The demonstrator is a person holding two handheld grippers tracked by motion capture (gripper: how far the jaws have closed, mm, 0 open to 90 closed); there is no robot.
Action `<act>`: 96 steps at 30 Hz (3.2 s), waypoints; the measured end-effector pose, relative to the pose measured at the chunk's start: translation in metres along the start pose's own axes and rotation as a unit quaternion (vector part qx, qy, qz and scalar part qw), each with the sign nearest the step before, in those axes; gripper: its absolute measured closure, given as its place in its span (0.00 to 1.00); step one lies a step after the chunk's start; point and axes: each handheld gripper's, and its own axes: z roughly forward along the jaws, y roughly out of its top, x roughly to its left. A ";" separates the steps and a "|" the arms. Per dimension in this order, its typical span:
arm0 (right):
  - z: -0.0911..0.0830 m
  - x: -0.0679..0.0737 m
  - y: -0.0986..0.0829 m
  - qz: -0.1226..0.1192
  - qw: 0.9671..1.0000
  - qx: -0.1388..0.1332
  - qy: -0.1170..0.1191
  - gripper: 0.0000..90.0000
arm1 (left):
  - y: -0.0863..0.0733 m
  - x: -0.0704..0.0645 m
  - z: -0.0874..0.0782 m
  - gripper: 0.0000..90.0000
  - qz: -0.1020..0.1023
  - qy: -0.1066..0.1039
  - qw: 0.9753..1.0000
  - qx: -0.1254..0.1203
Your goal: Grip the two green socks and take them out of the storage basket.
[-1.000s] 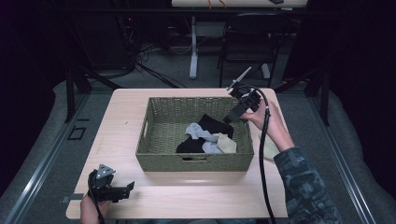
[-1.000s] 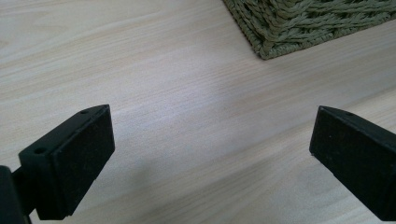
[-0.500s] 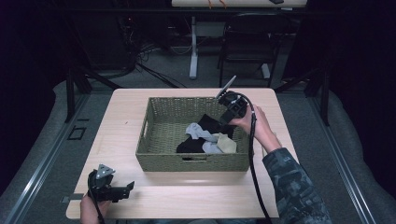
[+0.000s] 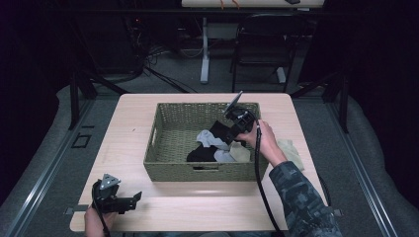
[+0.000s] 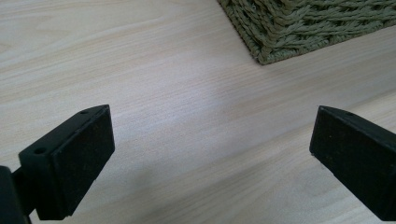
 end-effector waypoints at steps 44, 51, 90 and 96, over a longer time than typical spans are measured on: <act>-0.041 0.017 0.013 -0.014 1.000 0.023 -0.016 0.94 | 0.002 -0.002 0.005 0.00 -0.005 0.003 1.000 0.005; -0.061 0.021 0.018 -0.019 1.000 0.006 -0.008 0.94 | 0.003 -0.003 0.005 0.00 0.002 0.003 1.000 0.010; -0.171 -0.021 -0.011 0.030 0.998 -0.046 -0.035 0.94 | 0.002 0.000 0.006 0.00 -0.003 0.001 1.000 0.008; -0.181 -0.035 -0.029 0.048 0.996 -0.058 -0.038 0.94 | 0.003 -0.001 0.007 0.00 -0.005 0.005 1.000 0.009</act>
